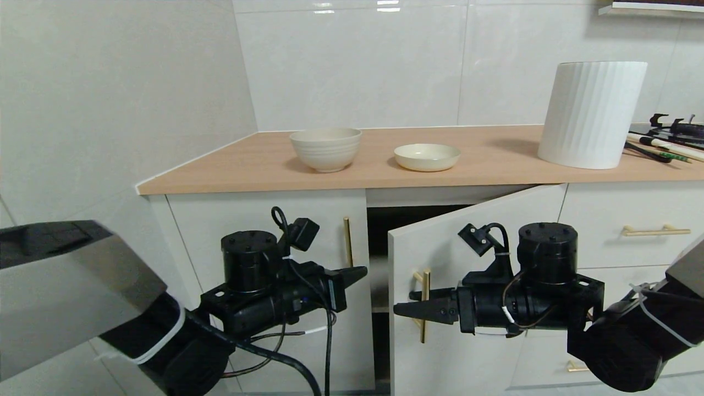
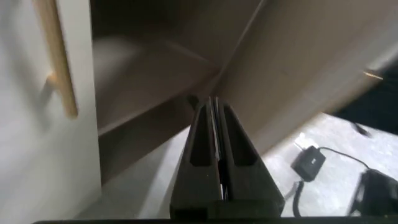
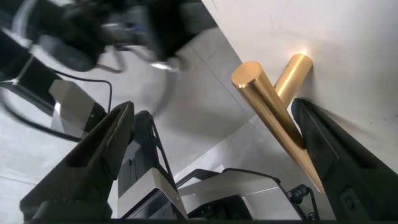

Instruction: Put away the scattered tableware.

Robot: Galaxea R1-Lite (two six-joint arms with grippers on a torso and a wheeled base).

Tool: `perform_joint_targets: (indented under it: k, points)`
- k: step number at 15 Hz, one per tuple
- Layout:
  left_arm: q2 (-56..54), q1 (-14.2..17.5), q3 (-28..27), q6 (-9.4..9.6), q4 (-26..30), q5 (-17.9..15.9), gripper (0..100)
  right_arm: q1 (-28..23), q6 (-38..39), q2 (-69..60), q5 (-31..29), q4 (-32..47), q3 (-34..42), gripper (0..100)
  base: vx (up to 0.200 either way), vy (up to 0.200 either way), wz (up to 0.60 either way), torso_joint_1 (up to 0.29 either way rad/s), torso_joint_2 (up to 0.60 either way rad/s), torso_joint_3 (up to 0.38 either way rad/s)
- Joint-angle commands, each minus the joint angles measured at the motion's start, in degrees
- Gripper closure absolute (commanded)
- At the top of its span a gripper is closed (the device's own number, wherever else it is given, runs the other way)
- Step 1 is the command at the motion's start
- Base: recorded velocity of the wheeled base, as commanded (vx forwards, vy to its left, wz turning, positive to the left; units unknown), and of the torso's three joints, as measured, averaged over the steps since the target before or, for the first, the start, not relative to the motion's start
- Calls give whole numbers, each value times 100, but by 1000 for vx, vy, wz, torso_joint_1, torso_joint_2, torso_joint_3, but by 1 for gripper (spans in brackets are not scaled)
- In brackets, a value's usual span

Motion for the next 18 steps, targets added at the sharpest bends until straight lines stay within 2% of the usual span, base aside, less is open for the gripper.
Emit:
perform_joint_targets:
  k: [1,3,7,10,14,18]
  points:
    - [820,-96,-590,-12,-109,1,100,17,3,6,6,22,7,0,0,0,0,0,0,0]
    - [1136,-263,-907,-3,-136,9,100,17,-14,6,6,22,42,0,0,0,0,0,0,0]
    - [1400,-632,-1091,6,-505,89,100,26,-41,24,-11,-329,262,0,0,0,0,0,0,0]
    - [1294,-667,-1021,15,-593,229,100,17,-181,-117,-82,-461,455,0,0,0,0,0,0,0]
    - [1198,-834,-942,6,-733,238,100,-1,-506,-170,-811,-461,640,0,0,0,0,0,0,0]
    - [1145,-905,-924,6,-733,238,100,-185,-506,-442,-829,-461,798,0,0,0,0,0,0,0]
